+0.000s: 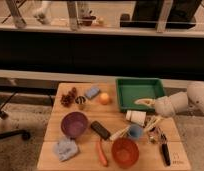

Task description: Place fork in paper cup

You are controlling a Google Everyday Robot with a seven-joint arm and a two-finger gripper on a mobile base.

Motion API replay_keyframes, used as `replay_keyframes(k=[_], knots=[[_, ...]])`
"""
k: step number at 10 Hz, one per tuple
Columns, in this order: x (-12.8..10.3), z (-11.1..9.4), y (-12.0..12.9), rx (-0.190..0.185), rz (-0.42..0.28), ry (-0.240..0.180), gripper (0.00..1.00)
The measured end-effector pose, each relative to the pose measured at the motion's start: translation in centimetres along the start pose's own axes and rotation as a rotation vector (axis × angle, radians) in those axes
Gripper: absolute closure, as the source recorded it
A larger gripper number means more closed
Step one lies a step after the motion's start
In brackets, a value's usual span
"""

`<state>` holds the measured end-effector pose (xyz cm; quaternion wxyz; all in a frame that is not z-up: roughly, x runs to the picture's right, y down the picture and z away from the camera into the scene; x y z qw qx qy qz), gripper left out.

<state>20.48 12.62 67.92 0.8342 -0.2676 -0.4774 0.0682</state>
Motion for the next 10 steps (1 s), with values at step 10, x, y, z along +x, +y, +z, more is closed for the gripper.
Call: replay_keyframes(k=[10], knots=[[0.6,-0.4,-0.2,0.002,0.015,-0.016,0.20]])
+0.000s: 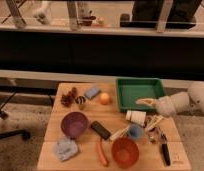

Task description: Place fork in paper cup

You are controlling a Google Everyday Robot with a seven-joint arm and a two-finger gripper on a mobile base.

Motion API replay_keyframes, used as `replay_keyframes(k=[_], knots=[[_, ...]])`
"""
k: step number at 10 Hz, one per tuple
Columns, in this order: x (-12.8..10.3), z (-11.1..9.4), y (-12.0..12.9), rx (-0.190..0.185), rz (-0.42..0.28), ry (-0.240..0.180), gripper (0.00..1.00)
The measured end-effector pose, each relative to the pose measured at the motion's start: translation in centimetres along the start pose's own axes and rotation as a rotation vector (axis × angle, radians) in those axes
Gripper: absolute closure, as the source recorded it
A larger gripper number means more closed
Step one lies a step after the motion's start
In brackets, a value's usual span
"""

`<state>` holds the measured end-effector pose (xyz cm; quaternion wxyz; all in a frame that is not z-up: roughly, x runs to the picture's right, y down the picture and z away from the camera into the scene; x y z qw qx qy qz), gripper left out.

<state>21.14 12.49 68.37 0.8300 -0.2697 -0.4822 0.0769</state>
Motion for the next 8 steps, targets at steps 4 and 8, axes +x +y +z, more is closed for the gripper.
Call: replay_keyframes(k=[4,8], knots=[[-0.48,0.42,0.13,-0.001,-0.009,0.016,0.20],[-0.61,0.50,0.19,-0.003,-0.013,0.019,0.20]])
